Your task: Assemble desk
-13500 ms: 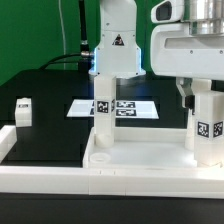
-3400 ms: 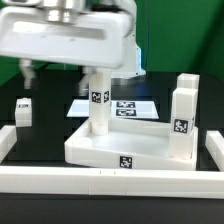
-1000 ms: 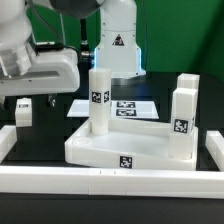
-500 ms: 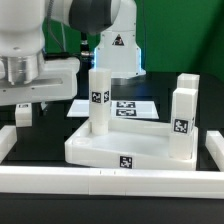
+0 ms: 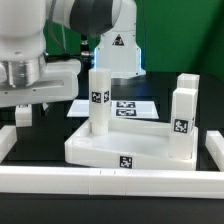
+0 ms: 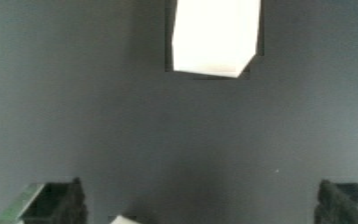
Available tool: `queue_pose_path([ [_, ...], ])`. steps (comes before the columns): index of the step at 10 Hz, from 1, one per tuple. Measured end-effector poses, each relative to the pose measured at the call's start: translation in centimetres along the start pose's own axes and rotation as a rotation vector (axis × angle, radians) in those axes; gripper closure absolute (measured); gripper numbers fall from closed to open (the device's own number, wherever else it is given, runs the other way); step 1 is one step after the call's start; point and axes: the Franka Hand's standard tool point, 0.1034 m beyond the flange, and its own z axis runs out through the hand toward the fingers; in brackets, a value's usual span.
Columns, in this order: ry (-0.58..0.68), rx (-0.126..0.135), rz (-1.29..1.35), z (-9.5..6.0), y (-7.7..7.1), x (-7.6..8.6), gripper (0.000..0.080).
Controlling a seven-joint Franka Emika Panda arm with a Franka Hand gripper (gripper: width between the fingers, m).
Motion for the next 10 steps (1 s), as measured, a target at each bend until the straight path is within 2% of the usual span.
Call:
queue_pose_path([
  [1,-0.06,-0.014,-0.018,0.7,-0.3,-0.3,0.015],
  [2,-0.095,-0.014,-0.018,1.4,-0.2,-0.4,0.015],
  [6,-0.343,0.043,-0.005,2.7,-1.0,-1.0,0.015],
  [8,-0.363,0.047,-0.021,3.1,-0.5,-0.8,0.015],
  [10,-0.368,0.06,-0.013,3.7,0.0,-1.5,0.015],
])
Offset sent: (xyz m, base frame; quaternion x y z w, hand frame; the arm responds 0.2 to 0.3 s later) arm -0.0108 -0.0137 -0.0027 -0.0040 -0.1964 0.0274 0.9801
